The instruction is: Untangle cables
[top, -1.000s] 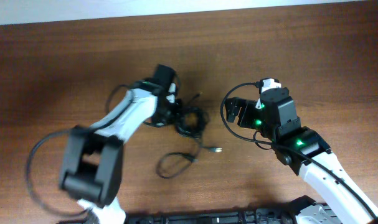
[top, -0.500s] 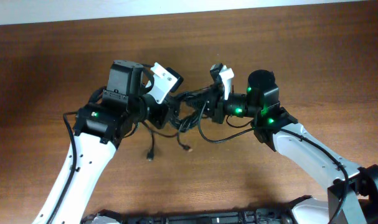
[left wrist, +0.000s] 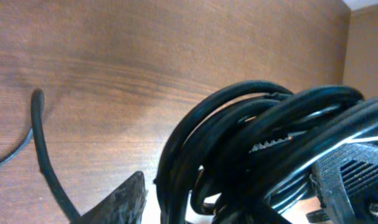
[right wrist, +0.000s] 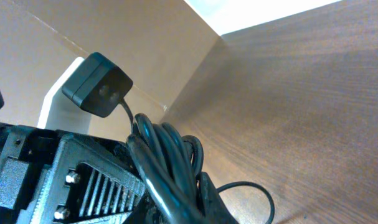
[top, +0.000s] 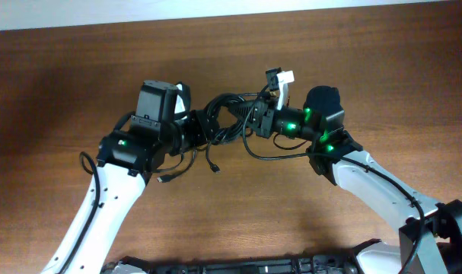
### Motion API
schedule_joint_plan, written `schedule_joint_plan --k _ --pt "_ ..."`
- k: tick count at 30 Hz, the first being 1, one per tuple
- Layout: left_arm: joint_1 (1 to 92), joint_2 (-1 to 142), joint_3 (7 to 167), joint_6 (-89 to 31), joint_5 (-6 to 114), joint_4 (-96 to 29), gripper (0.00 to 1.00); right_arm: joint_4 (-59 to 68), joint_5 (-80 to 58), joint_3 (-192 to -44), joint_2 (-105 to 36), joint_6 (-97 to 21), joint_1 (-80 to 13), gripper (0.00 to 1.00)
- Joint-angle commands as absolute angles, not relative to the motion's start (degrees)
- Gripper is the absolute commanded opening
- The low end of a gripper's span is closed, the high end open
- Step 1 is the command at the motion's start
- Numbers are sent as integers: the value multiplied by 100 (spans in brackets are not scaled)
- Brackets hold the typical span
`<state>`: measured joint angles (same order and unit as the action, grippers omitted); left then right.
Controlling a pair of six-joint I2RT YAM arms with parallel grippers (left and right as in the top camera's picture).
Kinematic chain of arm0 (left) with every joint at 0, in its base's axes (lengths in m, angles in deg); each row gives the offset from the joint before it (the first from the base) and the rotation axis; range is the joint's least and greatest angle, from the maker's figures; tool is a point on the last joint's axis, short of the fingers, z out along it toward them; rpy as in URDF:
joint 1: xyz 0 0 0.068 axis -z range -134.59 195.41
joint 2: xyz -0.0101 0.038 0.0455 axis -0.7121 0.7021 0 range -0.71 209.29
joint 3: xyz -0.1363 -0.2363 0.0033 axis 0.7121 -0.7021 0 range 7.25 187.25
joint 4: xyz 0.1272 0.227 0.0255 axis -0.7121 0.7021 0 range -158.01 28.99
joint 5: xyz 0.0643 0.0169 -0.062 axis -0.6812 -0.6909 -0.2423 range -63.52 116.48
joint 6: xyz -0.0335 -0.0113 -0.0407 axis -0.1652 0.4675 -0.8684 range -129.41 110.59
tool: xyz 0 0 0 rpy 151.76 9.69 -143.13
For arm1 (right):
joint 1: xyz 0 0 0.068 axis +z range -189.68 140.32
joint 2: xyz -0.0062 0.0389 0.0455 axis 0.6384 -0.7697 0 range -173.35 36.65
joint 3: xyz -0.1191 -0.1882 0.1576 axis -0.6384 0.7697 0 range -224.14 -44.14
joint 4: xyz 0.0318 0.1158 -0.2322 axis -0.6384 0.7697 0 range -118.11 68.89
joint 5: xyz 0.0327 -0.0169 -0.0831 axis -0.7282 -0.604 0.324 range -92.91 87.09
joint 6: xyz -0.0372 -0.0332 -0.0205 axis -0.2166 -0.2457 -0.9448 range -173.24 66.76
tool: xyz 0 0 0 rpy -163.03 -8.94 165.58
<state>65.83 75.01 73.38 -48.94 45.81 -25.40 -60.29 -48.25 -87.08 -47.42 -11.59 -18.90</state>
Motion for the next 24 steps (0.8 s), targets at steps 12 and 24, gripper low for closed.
schedule_joint_plan --k 12,24 --pt "5921 7092 7034 453 5488 -2984 0 -4996 -7393 -8771 -4707 -3459 -3676 99" --pt "6574 7086 7041 190 4597 -3200 17 -5103 -5798 -8771 -4709 -2825 -2030 4"
